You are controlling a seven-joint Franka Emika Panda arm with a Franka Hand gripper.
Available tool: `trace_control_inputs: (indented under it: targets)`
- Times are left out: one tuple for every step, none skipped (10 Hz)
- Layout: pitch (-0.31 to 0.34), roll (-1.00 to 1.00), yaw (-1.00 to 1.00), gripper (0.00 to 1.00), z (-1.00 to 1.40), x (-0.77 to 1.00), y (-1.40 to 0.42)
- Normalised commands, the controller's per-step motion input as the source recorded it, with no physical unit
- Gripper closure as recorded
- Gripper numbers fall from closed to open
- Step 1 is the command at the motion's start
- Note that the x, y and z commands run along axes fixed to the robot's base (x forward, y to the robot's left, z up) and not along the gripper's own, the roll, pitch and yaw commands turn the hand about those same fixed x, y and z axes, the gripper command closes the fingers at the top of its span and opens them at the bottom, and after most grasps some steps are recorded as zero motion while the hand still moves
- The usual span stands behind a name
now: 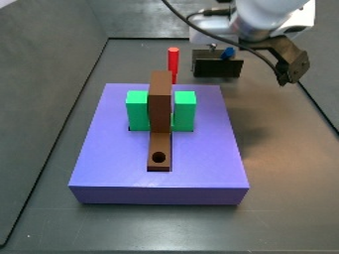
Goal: Pick up the blue object. Move up. Place the blue object on the fixture. Regrasp the blue object. Move to above the board. Insert the blue object.
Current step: Regrasp the blue object.
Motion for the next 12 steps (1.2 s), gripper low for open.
trace_control_inputs:
  targets:
    - [-0.186,0.36,0.31,0.0,-0.02,0.18,0.0]
    - [-0.406,0.2,0.34,0.0,-0.33,0.05,0.0]
    - [-0.377,0.12,0.31,0.0,-0.32,0.04,0.0]
    - [-0.383,0.21,0.29,0.0,-0.42,0.0,-0.03]
    - [-0.22,0.29,0.19,0.0,-0.21,0.0,0.0]
    - [0.0,0.35,0.0,0.0,-0.07,0.02,0.0]
    - [0.017,0.45,0.0,0.0,-0.1,0.04,-0.02]
    - [0.071,0.43,-0.04,0.0,-0.07,0.03,-0.02]
    - [0.094,0.36,-0.11,0.0,-0.03,0.03,0.0]
    - [0.171,0.37,-0.15,0.0,0.0,0.07,0.0]
    - [0.166,0.37,-0.15,0.0,0.0,0.06,0.0]
    - [0.109,0.32,-0.13,0.0,0.0,0.01,-0.01]
